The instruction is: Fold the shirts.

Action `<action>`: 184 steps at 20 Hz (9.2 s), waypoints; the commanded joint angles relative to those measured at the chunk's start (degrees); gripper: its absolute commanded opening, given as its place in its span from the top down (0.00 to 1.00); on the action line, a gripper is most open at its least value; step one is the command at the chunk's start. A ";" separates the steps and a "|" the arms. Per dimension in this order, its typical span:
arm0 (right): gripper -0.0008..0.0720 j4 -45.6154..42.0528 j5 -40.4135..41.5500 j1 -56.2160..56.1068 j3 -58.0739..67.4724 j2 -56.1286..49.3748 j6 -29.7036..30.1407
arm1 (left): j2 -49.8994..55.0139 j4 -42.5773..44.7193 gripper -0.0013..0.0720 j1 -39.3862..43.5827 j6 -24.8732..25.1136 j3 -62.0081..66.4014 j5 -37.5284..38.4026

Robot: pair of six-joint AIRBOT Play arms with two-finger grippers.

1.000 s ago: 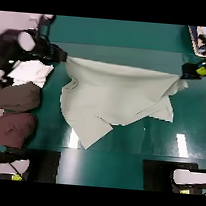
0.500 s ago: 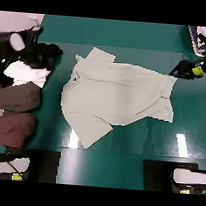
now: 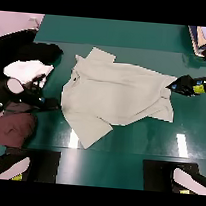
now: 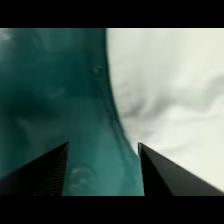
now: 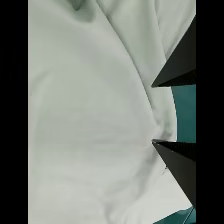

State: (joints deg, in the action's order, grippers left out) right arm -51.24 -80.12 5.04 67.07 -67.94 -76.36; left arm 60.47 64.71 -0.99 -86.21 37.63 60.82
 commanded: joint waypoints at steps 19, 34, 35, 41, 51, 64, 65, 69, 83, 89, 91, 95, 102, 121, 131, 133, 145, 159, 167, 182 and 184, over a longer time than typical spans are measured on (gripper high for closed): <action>0.46 -14.27 -0.46 24.50 -26.95 11.54 -2.49 | -1.64 -11.54 0.94 2.97 7.19 2.73 -7.15; 0.60 2.12 21.81 14.10 -35.26 -3.82 0.98 | -1.64 -11.56 0.94 2.97 7.17 2.73 -7.89; 0.69 1.99 22.84 12.70 -35.26 -3.56 0.98 | -1.64 -11.56 0.94 2.97 7.17 2.73 -7.85; 0.97 1.46 18.95 9.29 -28.11 8.31 1.03 | -5.97 -5.64 0.94 2.97 4.44 12.50 -2.99; 0.97 1.11 3.87 16.96 25.88 24.79 0.31 | -20.55 5.81 0.94 2.97 1.70 68.65 -0.02; 0.97 -15.58 -16.13 5.51 47.32 9.42 -7.72 | -10.25 9.84 0.94 2.97 -3.80 65.33 14.80; 0.97 -18.69 -16.35 3.34 44.63 6.95 -8.35 | -7.98 9.84 0.94 2.97 -3.80 61.59 14.82; 0.97 -29.64 -17.33 -3.17 31.67 -3.37 -9.16 | 3.15 8.76 0.94 2.97 -3.78 46.12 12.39; 0.97 -24.39 2.54 -3.87 43.25 -32.13 -7.39 | 34.38 6.86 0.94 2.97 1.05 59.71 -12.04; 0.97 -26.43 -4.44 -4.85 40.11 -29.92 -6.69 | 32.52 9.97 0.94 1.66 2.14 59.74 8.39; 0.97 -26.49 -1.55 -5.57 32.24 -26.58 -6.73 | 32.06 9.81 0.94 1.79 2.69 55.21 8.15; 0.97 -26.27 7.17 -6.73 16.44 -20.37 -7.21 | 32.09 9.18 0.94 1.84 2.21 45.20 2.23; 0.47 -12.26 5.97 -2.56 10.71 -15.76 -5.42 | 26.99 10.54 0.24 0.76 0.57 42.14 7.72; 0.47 -3.78 5.55 1.33 -11.91 11.63 -1.55 | -10.64 -7.08 0.25 5.99 -3.91 -14.88 -4.66; 0.45 -23.26 -7.78 13.79 -16.17 12.02 -2.43 | -10.88 -6.32 0.94 6.01 -2.78 -8.22 -0.15; 0.25 -25.00 -8.09 18.08 -23.58 12.28 -2.40 | -10.88 -6.43 0.94 6.01 -1.97 -7.26 -0.35; 0.39 -15.65 8.74 11.89 -39.82 11.87 -4.22 | -10.88 -6.43 0.94 6.01 -1.86 -7.15 -0.17; 0.97 -30.51 -13.57 4.11 -28.41 29.35 -5.29 | -28.98 -1.36 0.95 6.01 -8.57 -2.43 22.69; 0.97 -27.76 -2.84 2.86 -12.59 12.57 -5.38 | -11.39 2.80 0.94 6.01 -1.16 11.78 3.23; 0.31 -9.88 1.73 3.54 9.92 -17.77 -0.46 | 20.76 2.45 0.16 6.01 2.25 35.85 -1.29; 0.31 -9.86 1.55 7.56 4.98 -15.21 1.18 | 20.74 1.81 0.35 6.03 2.27 37.13 2.43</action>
State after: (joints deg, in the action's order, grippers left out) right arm -64.10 -77.65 8.27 74.98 -84.77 -77.89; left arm 80.71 67.07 5.04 -83.99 72.10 57.63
